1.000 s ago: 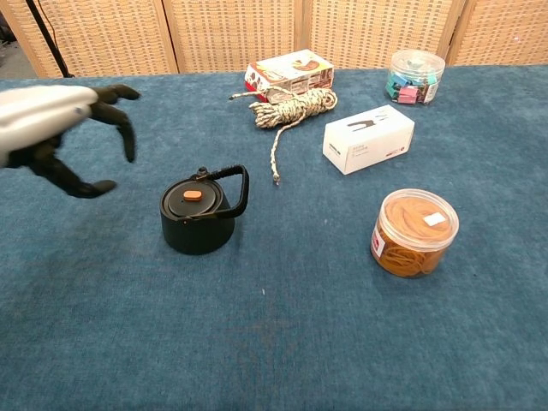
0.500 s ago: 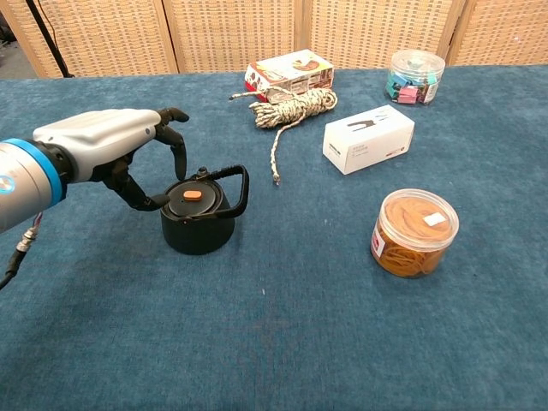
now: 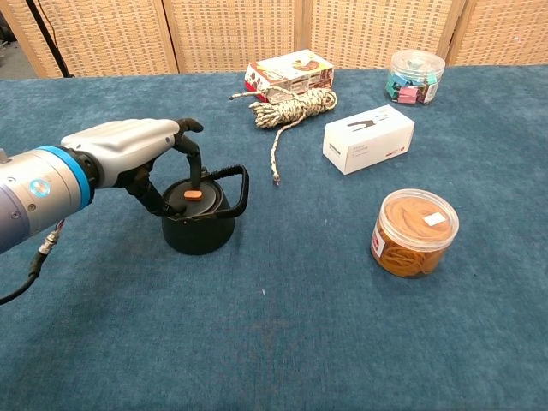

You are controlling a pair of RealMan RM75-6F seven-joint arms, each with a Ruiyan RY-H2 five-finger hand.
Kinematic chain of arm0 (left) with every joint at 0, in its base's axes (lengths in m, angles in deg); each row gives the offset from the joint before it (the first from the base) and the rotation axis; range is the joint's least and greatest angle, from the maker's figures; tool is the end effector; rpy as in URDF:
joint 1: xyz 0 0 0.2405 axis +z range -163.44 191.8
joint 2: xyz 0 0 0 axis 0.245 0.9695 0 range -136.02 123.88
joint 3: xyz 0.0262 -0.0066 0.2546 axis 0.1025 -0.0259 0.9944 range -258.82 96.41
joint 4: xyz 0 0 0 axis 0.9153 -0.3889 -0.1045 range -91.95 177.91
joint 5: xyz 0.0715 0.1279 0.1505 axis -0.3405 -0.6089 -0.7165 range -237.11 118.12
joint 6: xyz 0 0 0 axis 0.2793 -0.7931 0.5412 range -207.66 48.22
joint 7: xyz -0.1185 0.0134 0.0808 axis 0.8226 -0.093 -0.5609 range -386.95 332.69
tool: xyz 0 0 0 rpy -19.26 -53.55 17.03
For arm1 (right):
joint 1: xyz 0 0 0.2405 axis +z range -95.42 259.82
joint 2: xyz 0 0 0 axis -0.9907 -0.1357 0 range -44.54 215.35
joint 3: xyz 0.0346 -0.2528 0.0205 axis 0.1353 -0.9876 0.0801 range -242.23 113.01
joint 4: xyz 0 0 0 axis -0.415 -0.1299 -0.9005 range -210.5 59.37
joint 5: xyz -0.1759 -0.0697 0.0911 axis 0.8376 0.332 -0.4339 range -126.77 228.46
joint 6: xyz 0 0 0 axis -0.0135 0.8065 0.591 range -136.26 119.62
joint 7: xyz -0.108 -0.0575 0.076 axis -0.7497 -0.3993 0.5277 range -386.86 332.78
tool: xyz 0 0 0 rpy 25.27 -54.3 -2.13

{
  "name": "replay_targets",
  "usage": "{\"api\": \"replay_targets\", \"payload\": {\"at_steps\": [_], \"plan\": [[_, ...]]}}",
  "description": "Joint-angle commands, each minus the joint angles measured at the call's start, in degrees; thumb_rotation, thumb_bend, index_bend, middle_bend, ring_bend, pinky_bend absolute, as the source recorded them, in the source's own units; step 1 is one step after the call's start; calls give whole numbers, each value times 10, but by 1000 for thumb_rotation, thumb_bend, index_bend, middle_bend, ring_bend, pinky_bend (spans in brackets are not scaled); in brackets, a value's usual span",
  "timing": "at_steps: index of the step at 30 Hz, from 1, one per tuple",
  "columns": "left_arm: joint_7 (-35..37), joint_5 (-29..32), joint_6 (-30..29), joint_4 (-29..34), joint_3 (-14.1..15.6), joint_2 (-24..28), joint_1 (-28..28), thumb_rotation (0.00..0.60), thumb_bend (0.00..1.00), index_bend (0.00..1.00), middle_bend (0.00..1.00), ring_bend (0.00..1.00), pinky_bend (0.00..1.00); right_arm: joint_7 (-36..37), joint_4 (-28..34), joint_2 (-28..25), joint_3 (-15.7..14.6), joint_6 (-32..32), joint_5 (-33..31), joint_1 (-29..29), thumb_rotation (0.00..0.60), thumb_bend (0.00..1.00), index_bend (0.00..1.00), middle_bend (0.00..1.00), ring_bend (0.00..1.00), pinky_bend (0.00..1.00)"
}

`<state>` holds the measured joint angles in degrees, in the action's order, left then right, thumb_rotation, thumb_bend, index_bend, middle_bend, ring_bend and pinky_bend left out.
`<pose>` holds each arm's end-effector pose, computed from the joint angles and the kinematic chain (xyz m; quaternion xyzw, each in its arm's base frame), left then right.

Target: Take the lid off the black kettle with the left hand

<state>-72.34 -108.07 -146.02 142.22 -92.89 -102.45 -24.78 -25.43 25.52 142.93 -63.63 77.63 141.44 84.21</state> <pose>-0.1130 0.2884 -0.0439 -0.7265 -0.4162 -0.3235 0.4408 -0.2882 -0.1576 0.1745 0.6001 -0.4091 0.4029 0.5568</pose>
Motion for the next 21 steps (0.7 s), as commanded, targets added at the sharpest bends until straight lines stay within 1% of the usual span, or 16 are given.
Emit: {"api": "replay_targets", "payload": {"at_steps": [1,4,13,19,21], "plan": [[1,1,-2,-6,2,-3,-5,600,336,484,0,0,0,-2,1,1,0,-1,0,0,600,0,0,0,0,0],[3,4,-3,-10,5,-5,-9,600,338,495,0,0,0,-4,0,2,-1,-2,0,1,600,0,0,0,0,0],[9,4,-10,-13,13,-8,-14,600,348,596,0,0,0,-3,-1,1,-1,-1,0,1,600,0,0,0,0,0],[16,-3,-20,-7,13,-3,-14,600,348,602,0,0,0,-2,-2,1,-1,0,1,1,600,0,0,0,0,0],[22,-11,-28,9,7,9,-13,600,348,602,0,0,0,-3,-2,1,-1,1,2,1,600,0,0,0,0,0]]}}
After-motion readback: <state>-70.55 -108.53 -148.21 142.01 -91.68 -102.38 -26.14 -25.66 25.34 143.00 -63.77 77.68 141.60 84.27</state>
